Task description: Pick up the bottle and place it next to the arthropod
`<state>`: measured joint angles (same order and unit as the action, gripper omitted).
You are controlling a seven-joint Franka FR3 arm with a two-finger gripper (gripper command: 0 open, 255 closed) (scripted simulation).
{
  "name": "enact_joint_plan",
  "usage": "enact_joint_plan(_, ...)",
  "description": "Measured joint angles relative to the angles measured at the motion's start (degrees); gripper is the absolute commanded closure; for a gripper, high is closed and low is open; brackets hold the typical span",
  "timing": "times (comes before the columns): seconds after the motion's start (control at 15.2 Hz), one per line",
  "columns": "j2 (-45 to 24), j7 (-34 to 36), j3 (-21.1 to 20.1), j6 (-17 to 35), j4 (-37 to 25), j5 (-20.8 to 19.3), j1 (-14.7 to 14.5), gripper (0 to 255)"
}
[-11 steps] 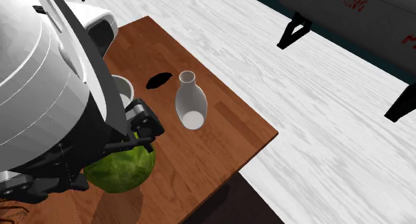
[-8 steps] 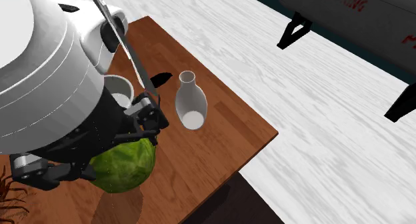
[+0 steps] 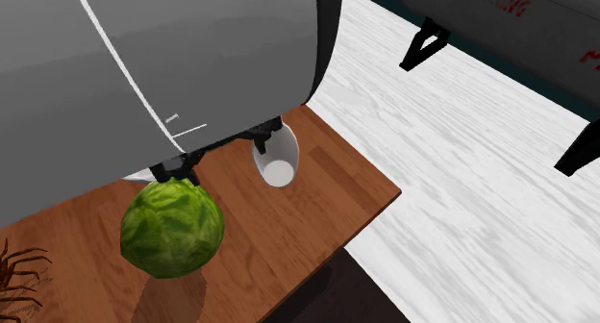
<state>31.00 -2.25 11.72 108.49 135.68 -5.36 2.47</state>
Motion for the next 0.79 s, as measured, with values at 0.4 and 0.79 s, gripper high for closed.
enact_joint_plan(0.4, -11.0, -4.6, 5.1, 6.5, -4.9, 0.5, 1.1, 0)
enact_joint_plan(0.79, -21.4, -9.9, 9.5, 10.1, -11.9, 3.2, 2.1, 0)
